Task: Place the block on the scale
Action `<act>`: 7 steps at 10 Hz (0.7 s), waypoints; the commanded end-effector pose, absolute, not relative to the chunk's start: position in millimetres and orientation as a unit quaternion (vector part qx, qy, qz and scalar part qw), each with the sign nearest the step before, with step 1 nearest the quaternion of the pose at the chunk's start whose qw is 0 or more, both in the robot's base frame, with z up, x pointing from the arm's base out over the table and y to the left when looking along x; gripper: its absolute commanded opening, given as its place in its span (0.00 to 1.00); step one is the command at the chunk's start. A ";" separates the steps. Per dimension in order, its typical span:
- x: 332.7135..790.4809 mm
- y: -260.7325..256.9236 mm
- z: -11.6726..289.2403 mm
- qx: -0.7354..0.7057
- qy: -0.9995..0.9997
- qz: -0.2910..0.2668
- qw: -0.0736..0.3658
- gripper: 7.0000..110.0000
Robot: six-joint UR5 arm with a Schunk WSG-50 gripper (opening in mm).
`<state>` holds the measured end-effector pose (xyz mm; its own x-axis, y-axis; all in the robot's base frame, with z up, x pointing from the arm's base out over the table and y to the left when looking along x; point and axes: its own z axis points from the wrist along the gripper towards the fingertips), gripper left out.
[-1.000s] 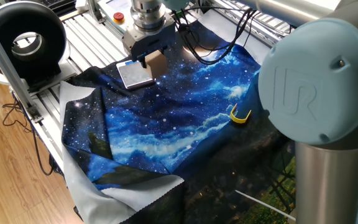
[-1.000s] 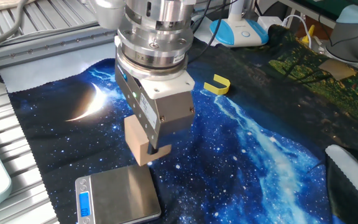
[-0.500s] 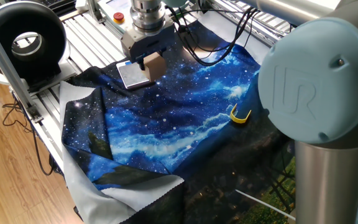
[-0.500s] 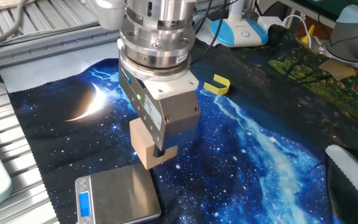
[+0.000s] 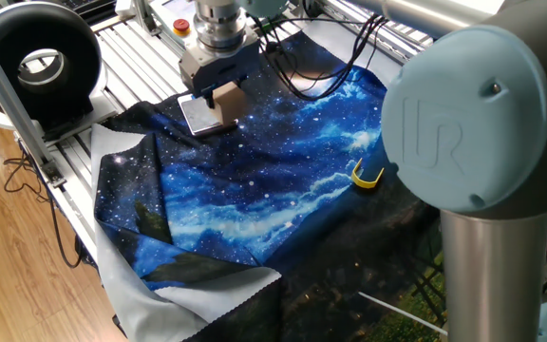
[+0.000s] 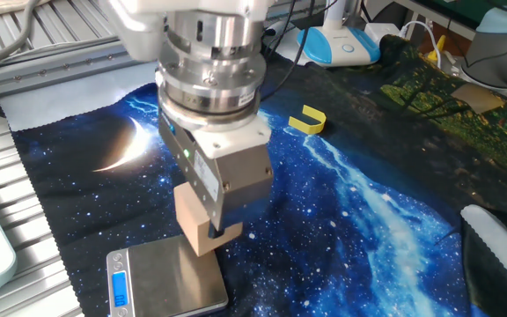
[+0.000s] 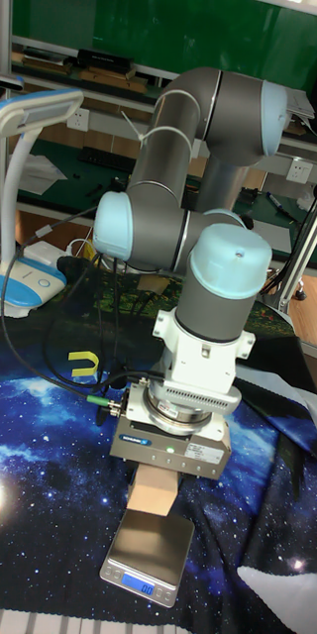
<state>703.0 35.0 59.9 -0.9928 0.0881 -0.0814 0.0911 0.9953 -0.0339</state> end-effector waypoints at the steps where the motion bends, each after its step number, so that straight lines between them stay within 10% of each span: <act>1: 710.1 47.8 59.7 0.059 0.996 -0.017 0.057 0.00; 7: 732.1 46.6 45.6 0.053 0.996 -0.008 0.072 0.00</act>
